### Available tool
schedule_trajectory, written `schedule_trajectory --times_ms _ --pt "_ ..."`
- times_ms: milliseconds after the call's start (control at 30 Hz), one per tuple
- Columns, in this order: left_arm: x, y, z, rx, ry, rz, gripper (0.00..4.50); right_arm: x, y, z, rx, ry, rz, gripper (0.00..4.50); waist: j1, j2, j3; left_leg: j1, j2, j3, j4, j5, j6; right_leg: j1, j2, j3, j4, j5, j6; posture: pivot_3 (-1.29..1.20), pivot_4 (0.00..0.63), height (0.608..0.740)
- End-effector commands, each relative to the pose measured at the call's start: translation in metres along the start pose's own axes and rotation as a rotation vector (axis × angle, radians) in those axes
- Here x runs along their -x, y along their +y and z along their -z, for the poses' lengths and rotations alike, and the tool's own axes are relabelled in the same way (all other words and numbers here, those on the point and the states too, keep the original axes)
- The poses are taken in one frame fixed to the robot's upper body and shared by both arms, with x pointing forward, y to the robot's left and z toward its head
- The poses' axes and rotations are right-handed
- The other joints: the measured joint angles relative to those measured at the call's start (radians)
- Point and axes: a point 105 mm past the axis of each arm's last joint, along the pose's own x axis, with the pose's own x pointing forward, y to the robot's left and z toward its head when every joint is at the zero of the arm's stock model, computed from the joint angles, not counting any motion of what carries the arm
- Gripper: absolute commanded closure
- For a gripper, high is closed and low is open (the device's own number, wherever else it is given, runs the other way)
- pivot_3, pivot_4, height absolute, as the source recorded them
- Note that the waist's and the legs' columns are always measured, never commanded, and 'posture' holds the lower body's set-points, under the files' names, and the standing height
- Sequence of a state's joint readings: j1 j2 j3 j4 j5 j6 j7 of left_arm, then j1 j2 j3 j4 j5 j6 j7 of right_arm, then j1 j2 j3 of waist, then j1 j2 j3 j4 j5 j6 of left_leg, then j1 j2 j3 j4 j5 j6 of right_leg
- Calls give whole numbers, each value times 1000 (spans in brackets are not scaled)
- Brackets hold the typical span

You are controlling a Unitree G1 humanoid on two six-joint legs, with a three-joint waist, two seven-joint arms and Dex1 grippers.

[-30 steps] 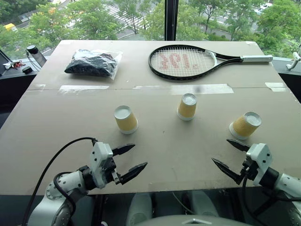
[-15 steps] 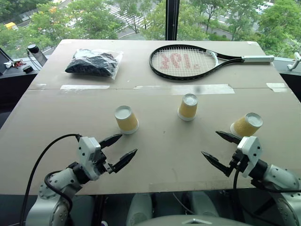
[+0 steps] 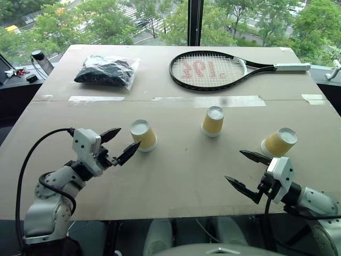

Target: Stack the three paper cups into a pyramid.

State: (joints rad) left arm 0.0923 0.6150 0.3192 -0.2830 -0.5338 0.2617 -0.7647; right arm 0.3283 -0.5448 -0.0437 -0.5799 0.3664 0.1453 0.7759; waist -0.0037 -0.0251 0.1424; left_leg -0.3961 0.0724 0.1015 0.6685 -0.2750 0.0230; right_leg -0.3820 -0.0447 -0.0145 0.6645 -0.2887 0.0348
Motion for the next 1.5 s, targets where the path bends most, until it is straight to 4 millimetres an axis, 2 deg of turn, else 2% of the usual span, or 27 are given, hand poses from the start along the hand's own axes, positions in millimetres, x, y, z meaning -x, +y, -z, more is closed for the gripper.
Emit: schedule_trajectory --times_ms 33,167,267,400,500,567,600,800,1133,1200,1300,1500 --pt "-13 0 -8 -26 4 45 0 1 7 -16 35 -75 -25 20 2 0 0 0 0 0 0 0 0 0 0 0 0 0 0 0 150 740" --pt "-28 2 -9 -36 22 87 0 5 12 -30 61 -142 -51 20 5 0 0 0 0 0 0 0 0 0 0 0 0 0 0 0 150 740" --pt "-32 5 -8 -37 27 87 0 7 16 -34 64 -156 -68 20 1 0 0 0 0 0 0 0 0 0 0 0 0 0 0 0 150 740" --pt "-45 1 -7 -28 27 125 0 12 26 -46 54 -188 -136 20 4 0 0 0 0 0 0 0 0 0 0 0 0 0 0 0 150 740" --pt "-47 -1 -7 -19 24 155 689 14 30 -53 37 -212 -166 0 8 0 0 0 0 0 0 0 0 0 0 0 0 0 0 0 150 740" --pt "-50 -3 -10 -24 15 176 1713 15 32 -60 20 -233 -180 0 10 0 0 0 0 0 0 0 0 0 0 0 0 0 0 0 150 740" --pt "-52 -5 -13 -21 3 192 2027 16 33 -62 18 -236 -185 0 10 0 0 0 0 0 0 0 0 0 0 0 0 0 0 0 150 740" --pt "-67 -24 -30 -19 -55 305 2056 17 32 -61 13 -224 -164 0 20 0 0 0 -1 0 0 0 0 1 0 -1 0 0 0 0 150 740" --pt "-129 -60 -37 -56 -71 482 2056 22 29 -56 40 -178 -59 0 19 0 0 -1 -4 -2 2 0 0 2 1 -2 0 0 1 0 150 740" --pt "-136 -63 -35 -64 -62 496 2056 23 29 -58 42 -180 -41 0 16 0 0 -1 -5 -2 1 0 0 2 1 -2 0 0 1 0 150 740" --pt "-146 -66 -21 -62 -24 502 2056 25 30 -60 42 -185 3 0 18 0 0 0 -5 -6 1 0 -1 1 4 1 -1 0 1 0 150 740" --pt "-149 -63 -8 -45 -19 494 2056 24 31 -61 41 -182 32 0 18 0 0 0 -7 -10 2 0 -1 2 3 1 0 0 1 0 150 740"
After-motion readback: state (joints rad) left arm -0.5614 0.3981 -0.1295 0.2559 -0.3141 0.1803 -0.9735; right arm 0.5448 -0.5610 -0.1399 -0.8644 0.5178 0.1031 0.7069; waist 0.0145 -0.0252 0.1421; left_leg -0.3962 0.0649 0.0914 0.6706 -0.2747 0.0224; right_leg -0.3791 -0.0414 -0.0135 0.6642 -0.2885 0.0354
